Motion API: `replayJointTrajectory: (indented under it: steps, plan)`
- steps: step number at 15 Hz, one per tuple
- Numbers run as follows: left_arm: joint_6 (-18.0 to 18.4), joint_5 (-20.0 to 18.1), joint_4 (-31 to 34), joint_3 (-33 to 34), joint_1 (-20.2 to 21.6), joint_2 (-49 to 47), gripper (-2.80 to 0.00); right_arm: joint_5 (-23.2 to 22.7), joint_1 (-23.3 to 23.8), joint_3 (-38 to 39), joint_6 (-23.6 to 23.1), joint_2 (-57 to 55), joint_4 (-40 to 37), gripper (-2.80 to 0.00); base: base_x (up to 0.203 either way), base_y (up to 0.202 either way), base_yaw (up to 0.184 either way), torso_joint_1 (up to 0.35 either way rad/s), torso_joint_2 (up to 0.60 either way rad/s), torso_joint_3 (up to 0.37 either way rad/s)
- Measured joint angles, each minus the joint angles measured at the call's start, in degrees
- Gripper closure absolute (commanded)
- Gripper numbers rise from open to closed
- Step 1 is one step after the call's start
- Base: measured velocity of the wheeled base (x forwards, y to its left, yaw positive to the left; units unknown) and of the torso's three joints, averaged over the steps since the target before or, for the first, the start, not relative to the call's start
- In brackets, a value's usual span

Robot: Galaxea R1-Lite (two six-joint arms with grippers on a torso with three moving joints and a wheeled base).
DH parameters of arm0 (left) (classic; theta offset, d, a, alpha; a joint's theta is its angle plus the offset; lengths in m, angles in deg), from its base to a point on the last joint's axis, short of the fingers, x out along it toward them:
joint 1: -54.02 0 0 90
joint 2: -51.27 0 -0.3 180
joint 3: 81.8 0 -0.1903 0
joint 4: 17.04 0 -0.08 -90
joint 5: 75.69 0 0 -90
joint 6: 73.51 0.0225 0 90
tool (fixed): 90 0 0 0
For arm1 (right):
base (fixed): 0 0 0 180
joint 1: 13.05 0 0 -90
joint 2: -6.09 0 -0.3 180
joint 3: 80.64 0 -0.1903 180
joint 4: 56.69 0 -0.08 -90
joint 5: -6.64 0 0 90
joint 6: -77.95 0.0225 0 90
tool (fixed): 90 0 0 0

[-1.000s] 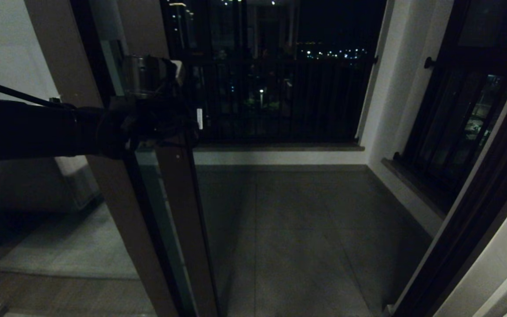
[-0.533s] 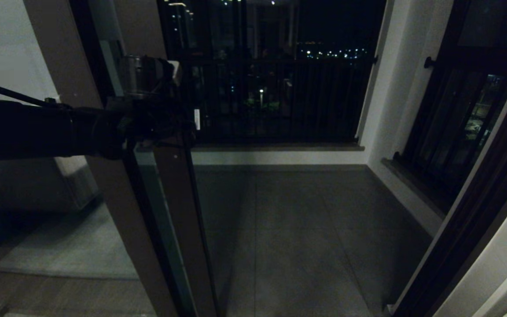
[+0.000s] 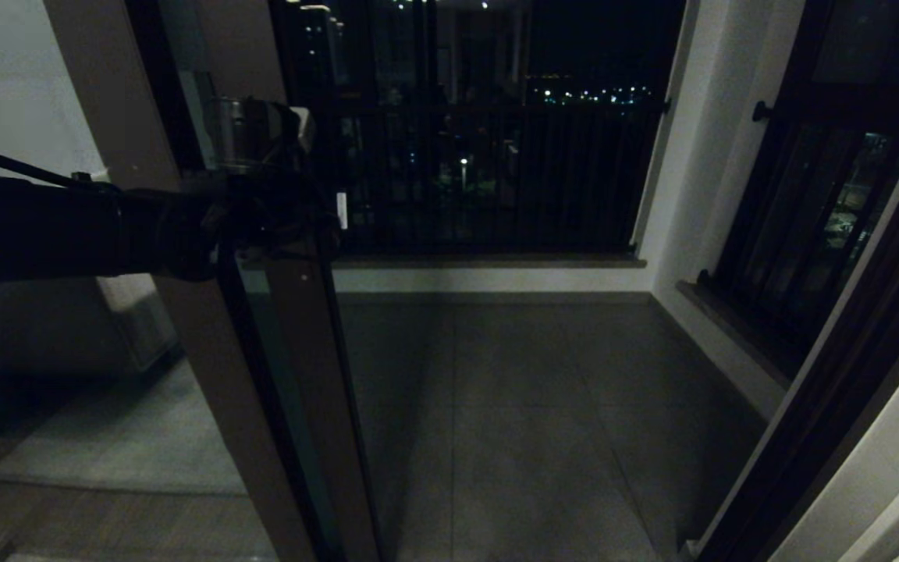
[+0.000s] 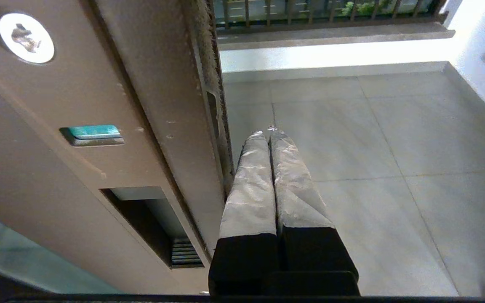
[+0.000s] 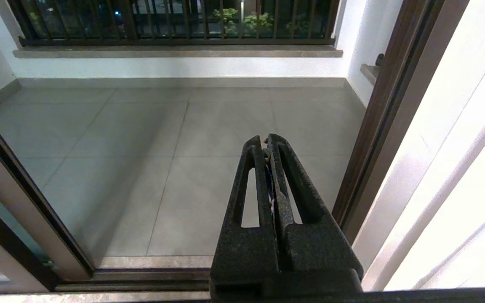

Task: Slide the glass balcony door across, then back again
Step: Open the slid door

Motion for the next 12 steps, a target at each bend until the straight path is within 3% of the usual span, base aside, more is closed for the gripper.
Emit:
replayJointTrajectory:
  steps: [12]
  plan:
    - [-0.3,-0.5,-0.3,1.9,1.5,0.7,0.0,0.0,0.0,0.0,0.0,0.0,0.0,0.0,0.0,0.0,0.0,0.0,0.0,0.0]
